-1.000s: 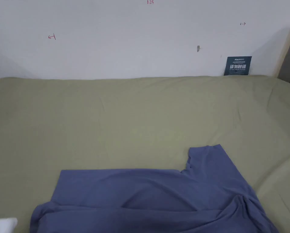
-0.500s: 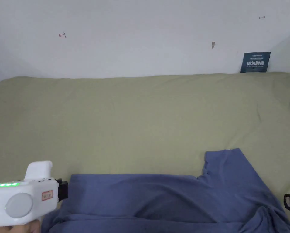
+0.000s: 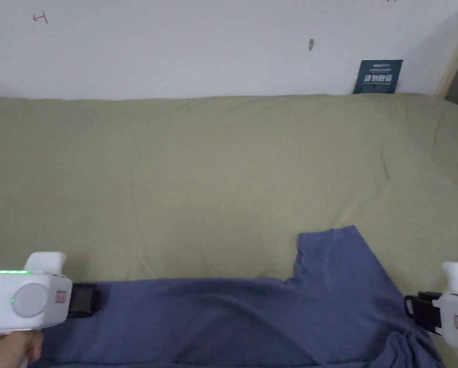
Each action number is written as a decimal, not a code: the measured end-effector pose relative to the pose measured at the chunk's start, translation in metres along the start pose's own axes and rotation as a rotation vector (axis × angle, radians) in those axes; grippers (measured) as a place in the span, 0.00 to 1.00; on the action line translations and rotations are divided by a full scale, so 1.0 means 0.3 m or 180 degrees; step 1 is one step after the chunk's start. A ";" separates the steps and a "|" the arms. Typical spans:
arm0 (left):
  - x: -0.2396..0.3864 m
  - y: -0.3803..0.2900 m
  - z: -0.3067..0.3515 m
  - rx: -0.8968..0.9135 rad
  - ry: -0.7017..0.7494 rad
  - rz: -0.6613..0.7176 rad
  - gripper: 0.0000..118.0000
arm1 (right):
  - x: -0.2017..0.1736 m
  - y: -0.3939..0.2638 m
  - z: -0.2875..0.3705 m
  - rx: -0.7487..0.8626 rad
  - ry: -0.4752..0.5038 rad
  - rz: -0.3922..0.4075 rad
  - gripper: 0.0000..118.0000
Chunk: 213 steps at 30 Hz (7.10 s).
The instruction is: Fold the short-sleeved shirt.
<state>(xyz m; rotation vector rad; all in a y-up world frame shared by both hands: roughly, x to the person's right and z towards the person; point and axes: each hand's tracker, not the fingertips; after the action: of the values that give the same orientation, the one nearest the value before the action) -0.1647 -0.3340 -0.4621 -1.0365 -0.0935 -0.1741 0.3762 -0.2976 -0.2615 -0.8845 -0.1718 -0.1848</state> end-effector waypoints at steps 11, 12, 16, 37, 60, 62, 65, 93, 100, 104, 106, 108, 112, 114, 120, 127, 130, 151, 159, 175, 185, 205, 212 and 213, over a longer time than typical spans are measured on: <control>0.030 0.019 0.053 0.0081 -0.0415 0.0019 0.05 | 0.037 0.155 -0.185 -0.0443 -0.0038 0.0215 0.92; 0.029 0.018 0.053 0.0075 -0.0422 0.0046 0.05 | 0.047 0.162 -0.220 -0.0544 -0.0029 0.0202 1.00; 0.031 0.021 0.052 0.0067 -0.0437 0.0075 0.05 | 0.091 0.176 -0.351 -0.0763 -0.0149 0.0325 0.89; -0.142 -0.125 0.458 0.0525 -0.0837 0.0176 0.05 | 0.041 0.041 0.300 0.0196 0.0395 0.0115 0.01; -0.296 -0.745 0.408 0.0625 -0.0830 -0.0035 0.05 | 0.087 -0.492 0.388 -0.0279 0.0362 0.0110 0.01; -0.298 -0.742 0.413 0.0647 -0.0848 -0.0016 0.30 | 0.078 -0.480 0.382 -0.0320 0.0345 0.0113 0.11; -0.306 -0.721 0.434 0.0628 -0.0739 0.0015 0.85 | 0.069 -0.459 0.404 -0.0180 0.0229 -0.0065 0.58; 0.353 -0.501 1.021 0.2824 -0.0108 -0.0081 0.00 | -0.602 -0.255 0.723 0.2415 -0.0116 0.0408 0.02; 0.189 -0.464 1.008 0.2492 -0.0305 0.0139 0.00 | -0.599 -0.258 0.716 0.2401 -0.0152 0.0373 0.02; -0.063 -0.436 0.902 0.1659 -0.0649 0.0398 0.00 | -0.586 -0.278 0.711 0.2310 -0.0147 0.0401 0.02; -0.185 -0.428 0.828 0.1099 -0.0846 0.0726 0.00 | -0.577 -0.297 0.699 0.2200 -0.0112 0.0434 0.02; -0.309 -0.439 0.738 0.0687 -0.1110 0.0931 0.00 | -0.586 -0.317 0.681 0.2097 -0.0108 0.0474 0.02; -0.424 -0.470 0.576 0.0106 -0.1297 0.1044 0.00 | -0.601 -0.347 0.650 0.1908 -0.0144 0.0474 0.02; -0.459 -0.485 0.506 -0.0138 -0.1555 0.1144 0.00 | -0.602 -0.352 0.636 0.1792 -0.0136 0.0432 0.02; -0.488 -0.507 0.376 -0.0298 -0.2281 0.1537 1.00 | -0.618 -0.362 0.600 0.1640 -0.0181 0.0434 0.02; -0.498 -0.501 0.216 -0.0721 -0.3013 0.1506 1.00 | -0.630 -0.360 0.589 0.1541 -0.0203 0.0547 0.02; -0.493 -0.478 0.179 -0.0712 -0.3443 0.1586 1.00 | -0.635 -0.366 0.587 0.1518 -0.0198 0.0543 0.02; -0.540 -0.569 0.357 -0.0492 -0.2683 0.1704 0.06 | -0.542 -0.393 0.650 0.1571 -0.0175 0.0394 0.02; -0.425 -0.469 0.604 -0.0297 -0.2102 0.1255 0.06 | -0.516 -0.402 0.661 0.1601 -0.0137 0.0364 0.02; 0.510 -0.374 0.498 -0.0657 -0.1680 -0.0195 0.53 | -0.367 -0.462 0.696 0.1541 -0.0211 0.0038 0.02; 0.441 -0.372 0.548 -0.0377 -0.2260 0.0086 0.66 | -0.316 -0.464 0.703 0.1494 -0.0299 -0.0063 0.02; 0.430 -0.416 0.497 -0.0523 -0.2655 0.0489 0.00 | -0.374 -0.444 0.629 0.1276 -0.0149 -0.0061 0.02; 0.065 -0.358 0.589 -0.0254 -0.2295 0.0531 0.00 | -0.439 -0.415 0.571 0.1263 0.0028 -0.0021 0.02; 0.026 -0.373 0.567 -0.0300 -0.2198 0.0505 0.00 | -0.445 -0.415 0.569 0.1268 0.0054 -0.0001 0.02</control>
<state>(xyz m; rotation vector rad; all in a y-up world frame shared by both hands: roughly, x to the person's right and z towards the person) -0.1771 -0.2438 -0.2798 -1.1563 -0.6305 0.3339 0.2054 -0.2299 -0.0920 -0.4867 -0.1850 -0.1514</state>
